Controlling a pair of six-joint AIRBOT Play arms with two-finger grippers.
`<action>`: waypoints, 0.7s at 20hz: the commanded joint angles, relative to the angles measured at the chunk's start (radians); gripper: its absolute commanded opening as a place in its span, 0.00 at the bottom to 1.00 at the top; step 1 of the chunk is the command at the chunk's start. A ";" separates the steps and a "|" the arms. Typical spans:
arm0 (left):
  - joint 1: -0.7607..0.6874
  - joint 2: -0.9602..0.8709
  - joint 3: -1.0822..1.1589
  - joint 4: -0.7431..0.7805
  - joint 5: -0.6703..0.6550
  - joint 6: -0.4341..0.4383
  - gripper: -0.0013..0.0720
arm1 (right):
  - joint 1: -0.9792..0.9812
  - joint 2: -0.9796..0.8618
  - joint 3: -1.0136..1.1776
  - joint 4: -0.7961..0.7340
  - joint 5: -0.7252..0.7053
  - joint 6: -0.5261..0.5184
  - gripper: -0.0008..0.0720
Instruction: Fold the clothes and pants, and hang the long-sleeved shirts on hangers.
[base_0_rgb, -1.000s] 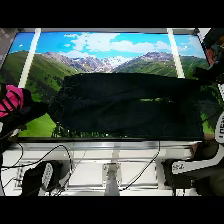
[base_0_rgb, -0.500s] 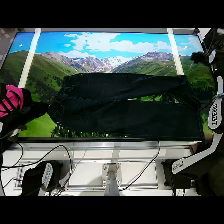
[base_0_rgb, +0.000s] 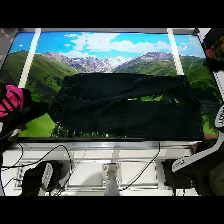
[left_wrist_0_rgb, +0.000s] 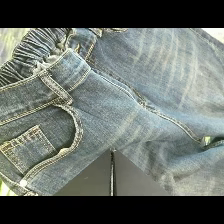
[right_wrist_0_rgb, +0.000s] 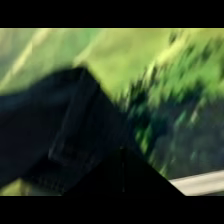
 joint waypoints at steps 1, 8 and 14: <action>0.000 0.000 0.000 0.000 0.000 0.001 0.05 | -0.123 -0.018 -0.059 0.236 0.298 -0.176 0.11; 0.000 0.000 0.000 0.000 0.000 0.004 0.05 | -0.101 -0.020 -0.271 0.113 0.193 -0.235 0.86; 0.000 0.000 0.000 0.000 0.000 0.004 0.05 | -0.064 -0.024 -0.275 0.026 0.055 -0.296 0.86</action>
